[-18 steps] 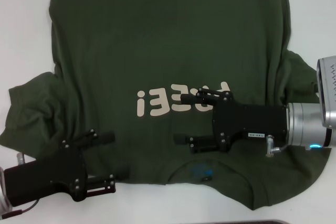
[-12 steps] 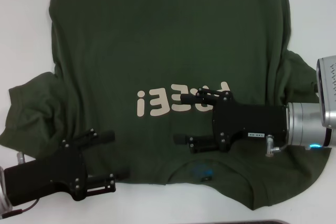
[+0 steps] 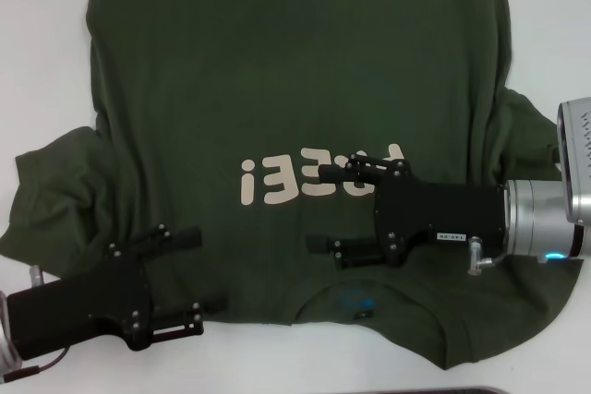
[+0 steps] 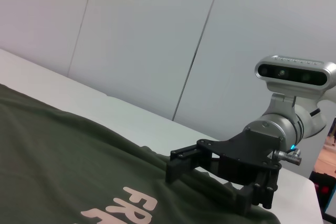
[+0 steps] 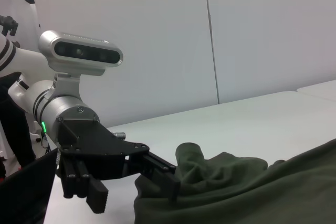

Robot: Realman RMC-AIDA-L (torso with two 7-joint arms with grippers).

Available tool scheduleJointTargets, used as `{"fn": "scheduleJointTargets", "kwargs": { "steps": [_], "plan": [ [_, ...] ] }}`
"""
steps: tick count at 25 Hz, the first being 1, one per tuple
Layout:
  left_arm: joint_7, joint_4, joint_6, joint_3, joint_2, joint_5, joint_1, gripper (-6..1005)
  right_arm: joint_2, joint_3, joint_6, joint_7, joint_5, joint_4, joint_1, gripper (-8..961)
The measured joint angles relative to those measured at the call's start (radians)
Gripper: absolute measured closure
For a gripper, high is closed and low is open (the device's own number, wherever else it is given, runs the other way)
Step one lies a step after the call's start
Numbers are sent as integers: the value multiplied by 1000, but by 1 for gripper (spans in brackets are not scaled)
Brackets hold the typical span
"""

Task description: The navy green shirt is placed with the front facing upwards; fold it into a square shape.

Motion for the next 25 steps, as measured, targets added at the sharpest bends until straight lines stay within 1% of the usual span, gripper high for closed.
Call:
{"fn": "scheduleJointTargets", "kwargs": {
  "steps": [3, 5, 7, 9, 12, 14, 15, 19, 22, 24, 25],
  "plan": [
    [-46, 5, 10, -6, 0, -5, -3, 128, 0, 0, 0, 7, 1, -1, 0, 39],
    [-157, 19, 22, -15, 6, -9, -19, 128, 0, 5, -4, 32, 2, -9, 1, 39],
    [-331, 37, 47, -21, 21, -10, -47, 129, 0, 11, -7, 77, 3, -29, 1, 39],
    [-452, 49, 99, -21, 36, -9, -71, 129, 0, 14, -7, 133, 3, -52, 1, 39],
    [-614, 80, 166, -35, 48, -16, -94, 129, 1, 21, -1, 255, 3, -90, 0, 39],
    [-785, 122, 166, -50, 51, -14, -110, 129, 0, 30, 5, 374, 2, -129, 0, 39],
    [-887, 147, 161, -55, 57, -12, -118, 130, -1, 33, 14, 448, 0, -153, -1, 39],
    [-1127, 249, 143, -56, 75, 4, -133, 130, -6, 35, 72, 687, -38, -231, 1, 40],
    [-1293, 348, 102, -60, 95, 56, -135, 130, -6, 37, 81, 789, -75, -270, 3, 40],
    [-1373, 393, 85, -64, 115, 115, -143, 130, -6, 37, 81, 818, -83, -283, 5, 40],
    [-1408, 413, 84, -72, 130, 151, -151, 131, -7, 37, 81, 825, -84, -286, 6, 40]
  ]
}}
